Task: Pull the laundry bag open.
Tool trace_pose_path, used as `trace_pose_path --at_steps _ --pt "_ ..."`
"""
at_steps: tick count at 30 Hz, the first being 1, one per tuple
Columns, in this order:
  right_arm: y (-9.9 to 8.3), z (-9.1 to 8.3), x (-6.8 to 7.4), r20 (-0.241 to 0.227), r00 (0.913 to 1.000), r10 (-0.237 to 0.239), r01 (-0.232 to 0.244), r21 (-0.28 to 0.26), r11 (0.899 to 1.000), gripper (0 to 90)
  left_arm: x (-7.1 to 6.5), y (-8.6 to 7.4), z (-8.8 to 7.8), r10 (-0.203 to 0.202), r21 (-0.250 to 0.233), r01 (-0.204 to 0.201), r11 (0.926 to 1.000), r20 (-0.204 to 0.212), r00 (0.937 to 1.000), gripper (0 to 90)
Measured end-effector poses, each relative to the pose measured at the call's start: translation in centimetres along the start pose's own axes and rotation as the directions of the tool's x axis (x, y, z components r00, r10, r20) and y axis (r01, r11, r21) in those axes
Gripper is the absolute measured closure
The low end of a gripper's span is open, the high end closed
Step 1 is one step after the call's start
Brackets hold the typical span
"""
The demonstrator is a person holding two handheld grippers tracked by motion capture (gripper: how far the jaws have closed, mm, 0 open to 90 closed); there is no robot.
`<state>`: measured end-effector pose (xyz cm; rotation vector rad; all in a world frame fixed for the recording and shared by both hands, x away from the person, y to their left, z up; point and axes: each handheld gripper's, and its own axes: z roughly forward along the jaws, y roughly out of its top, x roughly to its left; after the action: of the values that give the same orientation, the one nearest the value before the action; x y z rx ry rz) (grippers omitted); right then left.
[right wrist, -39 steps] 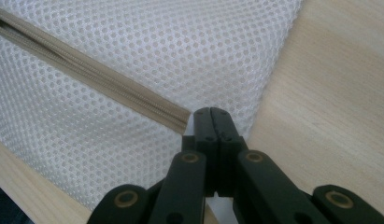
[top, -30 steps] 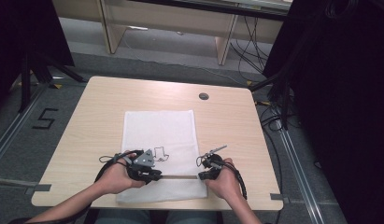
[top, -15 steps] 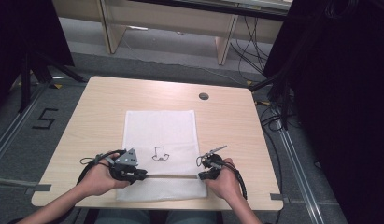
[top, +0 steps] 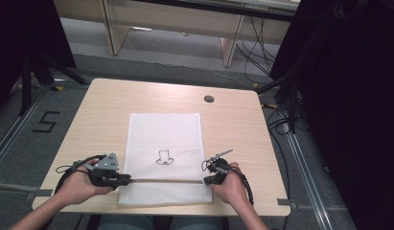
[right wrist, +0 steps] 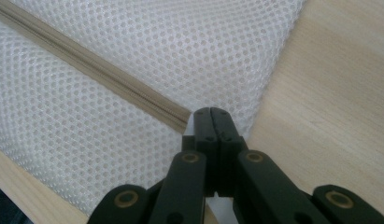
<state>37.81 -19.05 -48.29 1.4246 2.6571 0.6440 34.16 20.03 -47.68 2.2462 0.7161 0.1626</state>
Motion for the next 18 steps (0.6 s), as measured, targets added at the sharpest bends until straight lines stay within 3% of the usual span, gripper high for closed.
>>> trace_pose_path --at_steps 3,4,5,6,8,12,14,15,18 --pt "0.0 0.0 0.0 0.001 1.0000 -0.001 0.001 0.002 1.000 90.0 0.8 -1.0 -0.8 -0.005 0.027 0.006 0.9996 -0.035 0.9994 81.9" --pt "0.0 0.0 0.0 0.001 1.0000 0.000 0.000 0.002 1.000 90.0 1.6 -2.1 -1.4 -0.045 0.014 0.046 0.9988 -0.045 0.9980 81.9" --pt "0.0 0.0 0.0 0.001 1.0000 0.000 0.000 0.002 1.000 90.0 1.6 -2.1 -1.4 -0.045 0.014 0.046 0.9988 -0.045 0.9980 81.9" --pt "0.0 0.0 0.0 0.001 1.0000 0.000 0.000 0.002 1.000 90.0 1.7 -2.4 -1.5 -0.083 -0.014 0.083 0.9965 -0.026 0.9962 81.9" --pt "0.0 0.0 0.0 0.003 1.0000 -0.001 0.001 0.002 1.000 90.0 1.7 -2.4 -1.2 -0.040 0.026 0.041 0.9988 -0.037 0.9985 81.8" --pt "0.0 0.1 0.0 -0.003 1.0000 -0.004 0.004 -0.008 1.000 90.0 1.6 -2.6 -0.6 -0.035 0.052 0.037 0.9979 -0.052 0.9981 81.6" --pt "-0.1 0.0 0.0 0.006 0.9999 0.008 -0.008 -0.007 1.000 90.0 1.6 -2.6 -0.6 -0.036 0.047 0.039 0.9981 -0.052 0.9980 81.5" --pt "-0.1 0.1 -0.2 -0.006 0.9999 -0.012 0.012 -0.022 1.000 90.0 1.6 -2.6 -0.6 -0.037 0.043 0.039 0.9983 -0.051 0.9980 81.5" --pt "-0.3 0.0 -0.3 -0.022 0.9998 -0.001 0.000 -0.030 1.000 88.2 1.5 -2.6 -0.8 -0.057 0.023 0.058 0.9981 -0.043 0.9975 81.1"
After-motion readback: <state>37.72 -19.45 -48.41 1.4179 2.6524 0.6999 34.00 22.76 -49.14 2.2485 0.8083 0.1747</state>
